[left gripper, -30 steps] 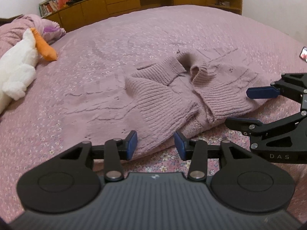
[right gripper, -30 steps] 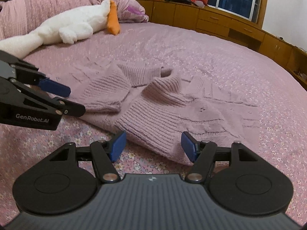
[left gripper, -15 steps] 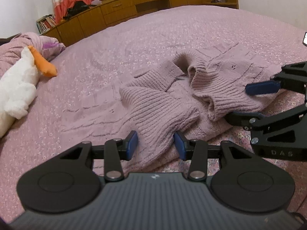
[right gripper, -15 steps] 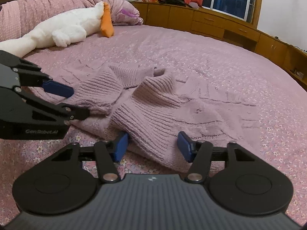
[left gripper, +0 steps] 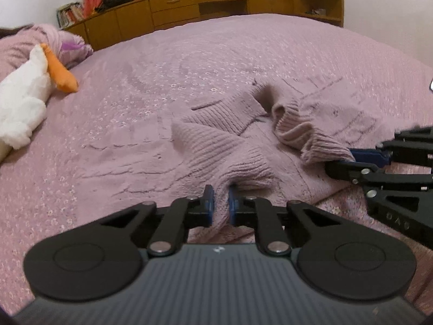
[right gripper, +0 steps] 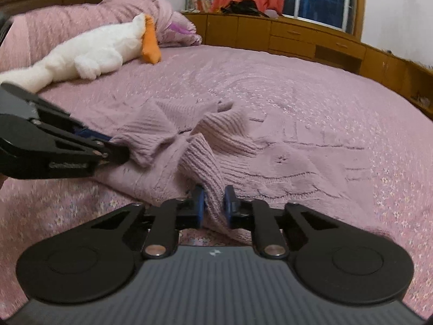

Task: Fold small clothes

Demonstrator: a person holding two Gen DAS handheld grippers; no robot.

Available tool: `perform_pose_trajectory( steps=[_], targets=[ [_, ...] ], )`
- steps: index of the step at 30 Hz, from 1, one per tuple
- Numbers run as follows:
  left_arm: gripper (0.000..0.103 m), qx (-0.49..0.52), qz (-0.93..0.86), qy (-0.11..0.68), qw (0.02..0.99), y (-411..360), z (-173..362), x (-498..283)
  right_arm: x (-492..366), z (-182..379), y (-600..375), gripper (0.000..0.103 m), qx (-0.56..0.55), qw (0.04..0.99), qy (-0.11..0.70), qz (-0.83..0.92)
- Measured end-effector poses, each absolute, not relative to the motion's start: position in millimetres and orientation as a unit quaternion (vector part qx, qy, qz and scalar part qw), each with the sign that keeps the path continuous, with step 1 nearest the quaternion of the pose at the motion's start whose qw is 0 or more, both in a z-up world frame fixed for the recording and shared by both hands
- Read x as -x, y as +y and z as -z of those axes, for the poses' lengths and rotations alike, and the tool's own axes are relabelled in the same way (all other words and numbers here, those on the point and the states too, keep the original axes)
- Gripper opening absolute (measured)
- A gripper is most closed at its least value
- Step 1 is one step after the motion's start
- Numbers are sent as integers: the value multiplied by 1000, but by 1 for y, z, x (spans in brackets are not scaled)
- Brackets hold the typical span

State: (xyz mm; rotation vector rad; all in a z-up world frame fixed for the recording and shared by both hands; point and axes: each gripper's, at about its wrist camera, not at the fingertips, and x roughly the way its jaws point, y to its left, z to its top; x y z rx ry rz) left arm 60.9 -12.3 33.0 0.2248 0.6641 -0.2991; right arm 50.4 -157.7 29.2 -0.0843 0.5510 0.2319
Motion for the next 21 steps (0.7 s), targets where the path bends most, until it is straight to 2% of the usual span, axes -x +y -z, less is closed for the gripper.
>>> perform_pose_trajectory(
  steps=[21],
  targets=[
    [12,-79,85,298,947,11,-81,-53,-37,-68,-194,13,-17,972,219,-83]
  ],
)
